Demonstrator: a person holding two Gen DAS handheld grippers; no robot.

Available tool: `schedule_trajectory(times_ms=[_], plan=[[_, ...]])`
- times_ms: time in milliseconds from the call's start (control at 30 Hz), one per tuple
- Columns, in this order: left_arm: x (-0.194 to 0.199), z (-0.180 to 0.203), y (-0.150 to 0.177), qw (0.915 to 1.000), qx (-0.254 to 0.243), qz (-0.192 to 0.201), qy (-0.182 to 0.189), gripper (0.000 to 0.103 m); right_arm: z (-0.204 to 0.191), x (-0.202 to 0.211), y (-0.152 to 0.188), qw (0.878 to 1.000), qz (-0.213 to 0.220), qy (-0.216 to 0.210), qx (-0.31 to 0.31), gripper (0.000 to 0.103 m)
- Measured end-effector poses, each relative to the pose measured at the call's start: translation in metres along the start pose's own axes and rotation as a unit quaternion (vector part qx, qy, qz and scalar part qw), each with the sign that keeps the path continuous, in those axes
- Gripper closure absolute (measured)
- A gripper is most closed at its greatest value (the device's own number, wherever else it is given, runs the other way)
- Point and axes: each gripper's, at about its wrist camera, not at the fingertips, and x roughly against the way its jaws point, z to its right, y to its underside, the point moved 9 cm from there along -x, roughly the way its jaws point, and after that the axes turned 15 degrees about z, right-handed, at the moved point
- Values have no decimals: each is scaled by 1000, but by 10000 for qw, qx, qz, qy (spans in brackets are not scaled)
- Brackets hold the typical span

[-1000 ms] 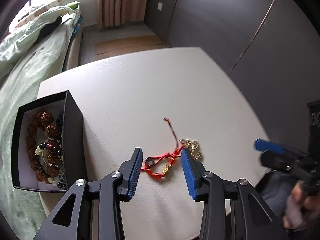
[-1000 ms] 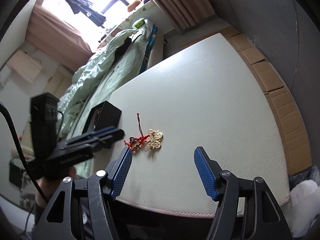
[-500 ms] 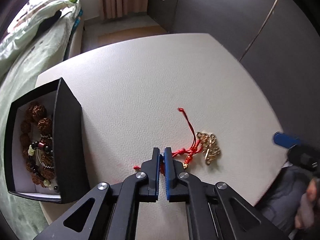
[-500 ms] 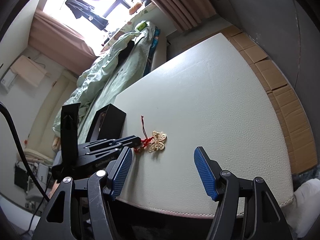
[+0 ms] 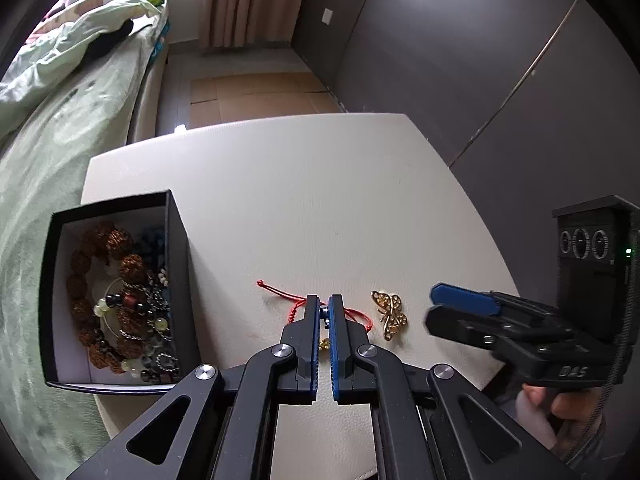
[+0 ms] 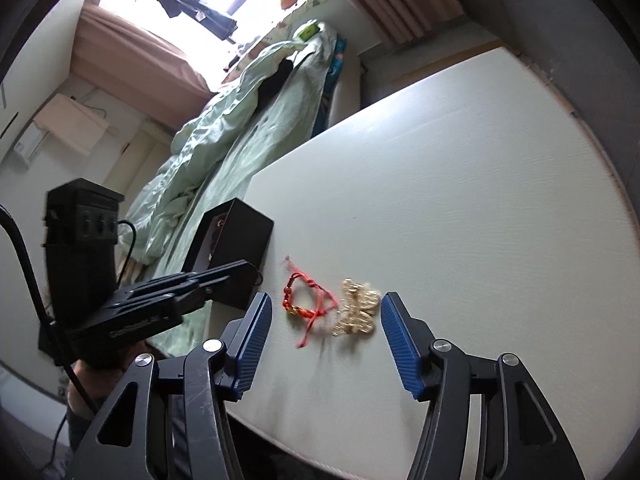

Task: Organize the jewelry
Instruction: 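Carry the red cord charm over the black box with the left gripper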

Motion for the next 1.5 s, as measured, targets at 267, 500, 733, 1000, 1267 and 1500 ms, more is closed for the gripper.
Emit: schedule_trajectory(times_ms=[267,500,733,1000,1267,1500], plan=[[25,-7,-18,9996,-18,266,-23,99,-16,-16,5,9987,-153,123,476,48],[51,-34,-29,9982,77,520,-294,99,-45,-35,13,9857,-378,229,1628,48],[65,-64,-28,9966,213,590,-530,99,-55,-63,37,9602,-980,520,2565,48],[73,-87,-22,9948,386,655,-671,99,-47,-68,39,9441,-1060,904,2988,88],[58,-106,-19,9940,584,528,-765,98,-61,-59,30,9603,-1025,595,2526,95],[67,-113,-20,9929,822,644,-575,41,-100,-47,2,9677,-627,426,2404,95]])
